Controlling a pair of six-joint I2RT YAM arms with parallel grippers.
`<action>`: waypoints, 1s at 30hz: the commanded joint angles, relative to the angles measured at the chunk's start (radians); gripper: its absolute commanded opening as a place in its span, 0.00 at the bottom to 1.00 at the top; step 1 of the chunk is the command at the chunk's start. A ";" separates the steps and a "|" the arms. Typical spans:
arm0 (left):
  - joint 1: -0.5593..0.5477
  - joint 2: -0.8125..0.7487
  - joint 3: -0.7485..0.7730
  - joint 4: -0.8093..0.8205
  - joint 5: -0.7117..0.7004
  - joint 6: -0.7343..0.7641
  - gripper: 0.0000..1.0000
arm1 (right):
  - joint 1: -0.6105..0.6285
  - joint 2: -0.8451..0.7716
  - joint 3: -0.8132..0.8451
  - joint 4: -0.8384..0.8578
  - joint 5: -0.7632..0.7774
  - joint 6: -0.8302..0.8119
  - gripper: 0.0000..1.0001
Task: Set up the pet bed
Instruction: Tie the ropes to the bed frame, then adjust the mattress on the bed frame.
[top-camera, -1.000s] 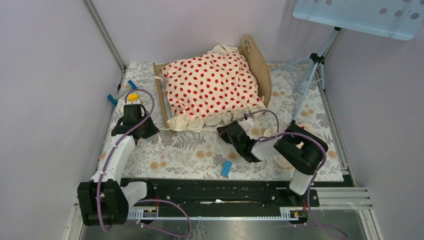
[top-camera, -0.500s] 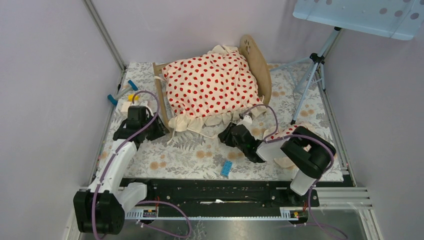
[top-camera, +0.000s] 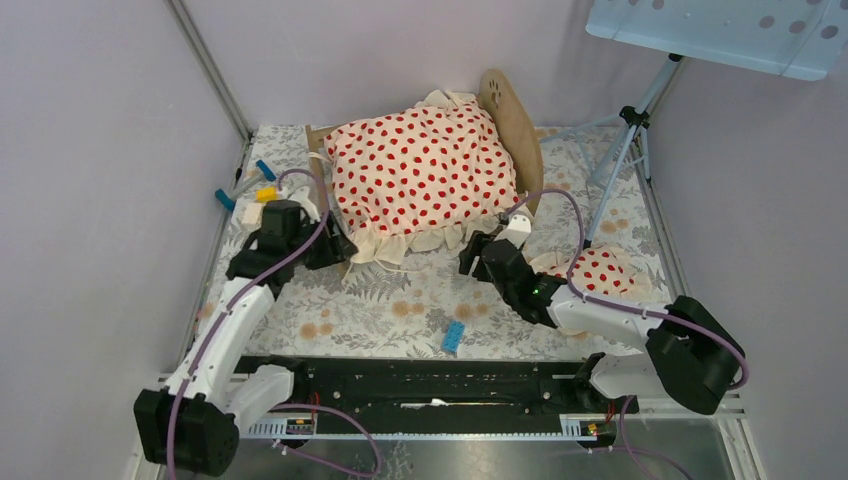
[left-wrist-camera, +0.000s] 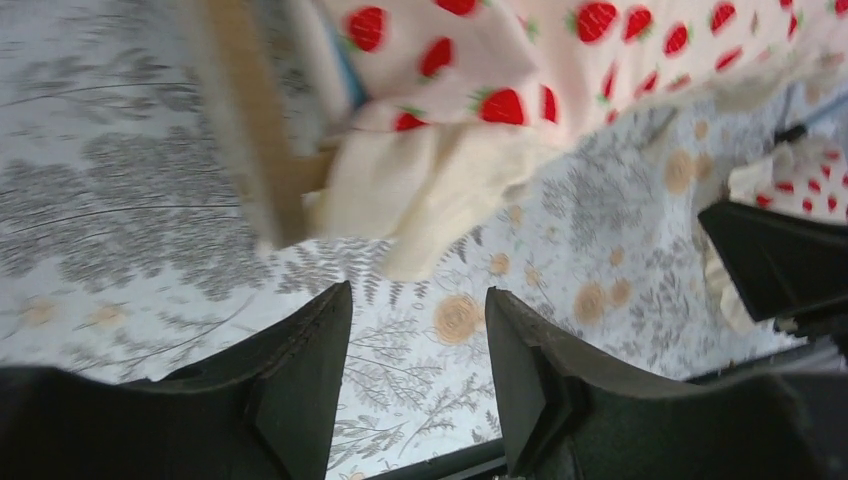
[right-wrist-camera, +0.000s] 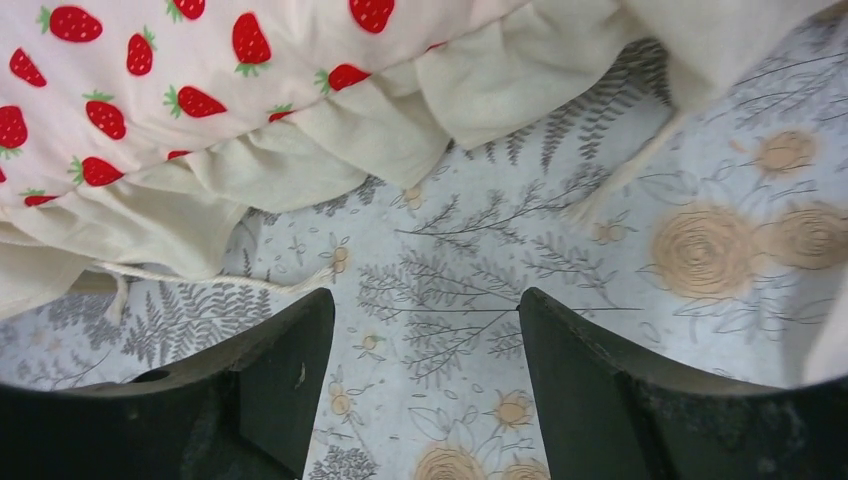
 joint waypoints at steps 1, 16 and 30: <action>-0.157 0.071 0.041 0.123 -0.061 0.000 0.55 | -0.023 -0.075 0.038 -0.095 0.103 -0.065 0.76; -0.317 0.163 0.026 0.147 -0.438 -0.079 0.57 | -0.158 -0.036 0.086 -0.070 -0.034 -0.098 0.80; -0.364 0.110 0.109 0.026 -0.520 -0.043 0.61 | -0.162 0.013 0.086 -0.043 -0.099 -0.060 0.81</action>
